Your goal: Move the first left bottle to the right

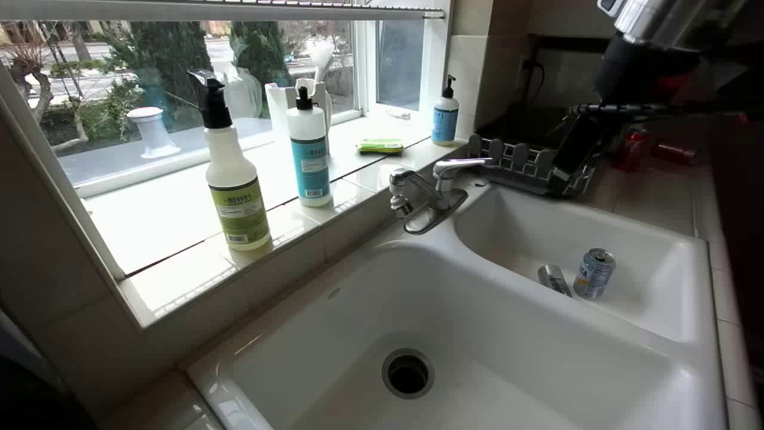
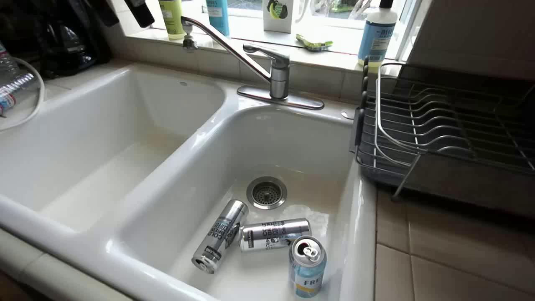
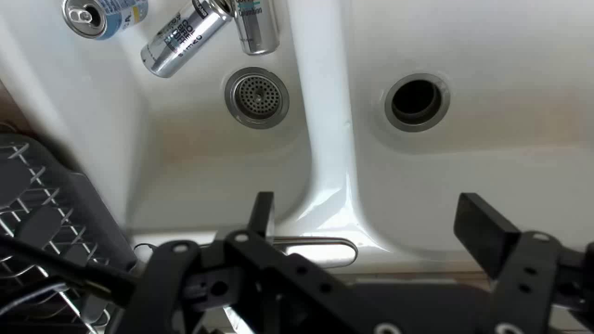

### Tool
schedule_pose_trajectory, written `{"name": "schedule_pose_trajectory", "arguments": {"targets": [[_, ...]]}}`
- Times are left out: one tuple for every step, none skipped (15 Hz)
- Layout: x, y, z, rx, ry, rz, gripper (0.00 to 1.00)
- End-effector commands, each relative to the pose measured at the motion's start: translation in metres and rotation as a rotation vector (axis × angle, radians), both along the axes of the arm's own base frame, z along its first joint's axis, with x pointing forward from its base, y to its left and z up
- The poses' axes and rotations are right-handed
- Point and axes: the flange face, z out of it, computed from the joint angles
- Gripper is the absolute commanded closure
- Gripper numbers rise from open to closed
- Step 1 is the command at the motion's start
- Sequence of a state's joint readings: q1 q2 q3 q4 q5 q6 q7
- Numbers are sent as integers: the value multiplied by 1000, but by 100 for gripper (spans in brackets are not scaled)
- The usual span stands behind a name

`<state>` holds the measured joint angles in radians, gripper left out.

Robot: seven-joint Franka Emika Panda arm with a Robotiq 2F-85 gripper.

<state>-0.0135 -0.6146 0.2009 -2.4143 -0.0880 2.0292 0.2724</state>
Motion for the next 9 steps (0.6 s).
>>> {"name": "schedule_pose_trajectory", "arguments": {"targets": [[0, 0, 0, 0, 1, 0, 0], [0, 0, 0, 0, 1, 0, 0], [0, 0, 0, 0, 1, 0, 0], [0, 0, 0, 0, 1, 0, 0], [0, 0, 0, 0, 1, 0, 0], [0, 0, 0, 0, 1, 0, 0], [0, 0, 0, 0, 1, 0, 0], [6, 6, 2, -8, 5, 23, 0], [14, 16, 5, -23, 9, 52, 0]]}}
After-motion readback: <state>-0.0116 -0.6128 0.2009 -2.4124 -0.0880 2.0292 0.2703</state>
